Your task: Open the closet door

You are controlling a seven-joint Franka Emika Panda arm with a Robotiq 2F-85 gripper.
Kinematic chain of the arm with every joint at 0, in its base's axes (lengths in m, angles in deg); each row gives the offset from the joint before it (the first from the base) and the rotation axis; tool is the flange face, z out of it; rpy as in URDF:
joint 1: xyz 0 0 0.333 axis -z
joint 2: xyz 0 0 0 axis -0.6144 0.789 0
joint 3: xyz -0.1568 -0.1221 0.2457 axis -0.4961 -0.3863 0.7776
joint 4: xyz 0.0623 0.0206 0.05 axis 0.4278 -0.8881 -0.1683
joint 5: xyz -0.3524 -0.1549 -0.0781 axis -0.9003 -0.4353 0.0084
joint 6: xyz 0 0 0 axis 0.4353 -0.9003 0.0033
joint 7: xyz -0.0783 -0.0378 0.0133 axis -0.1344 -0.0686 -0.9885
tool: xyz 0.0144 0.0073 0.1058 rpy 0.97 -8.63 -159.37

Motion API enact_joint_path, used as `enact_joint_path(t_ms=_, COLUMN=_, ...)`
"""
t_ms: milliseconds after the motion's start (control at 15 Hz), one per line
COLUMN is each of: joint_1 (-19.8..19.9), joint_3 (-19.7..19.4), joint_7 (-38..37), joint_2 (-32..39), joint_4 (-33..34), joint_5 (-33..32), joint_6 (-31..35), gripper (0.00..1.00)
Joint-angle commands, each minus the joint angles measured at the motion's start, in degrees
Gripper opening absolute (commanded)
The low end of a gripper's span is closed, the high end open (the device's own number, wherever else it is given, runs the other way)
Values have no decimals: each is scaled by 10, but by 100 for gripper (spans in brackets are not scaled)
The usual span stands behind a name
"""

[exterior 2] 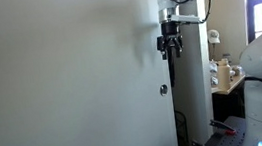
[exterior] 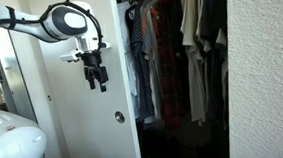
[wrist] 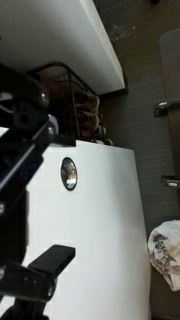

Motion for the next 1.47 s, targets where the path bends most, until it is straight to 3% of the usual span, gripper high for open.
enact_joint_path(t_ms=0, joint_1=17, joint_3=-34, joint_7=45, joint_2=-56, joint_4=-4, joint_5=34, joint_6=-54, gripper=100)
enact_joint_path(t_ms=467, joint_1=118, joint_3=-137, joint_7=87, joint_2=-56, joint_4=2, joint_5=3, joint_6=-21, gripper=100)
enact_joint_path(t_ms=800, joint_1=182, joint_3=-157, joint_7=78, joint_2=-26, joint_4=6, joint_5=-31, joint_6=83, gripper=100)
enact_joint_path(t_ms=1067, joint_1=189, joint_3=-152, joint_7=80, joint_2=17, joint_4=3, joint_5=-47, joint_6=185, gripper=100)
enact_joint_path(t_ms=1400, joint_1=170, joint_3=-155, joint_7=94, joint_2=85, joint_4=13, joint_5=-30, joint_6=255, gripper=100)
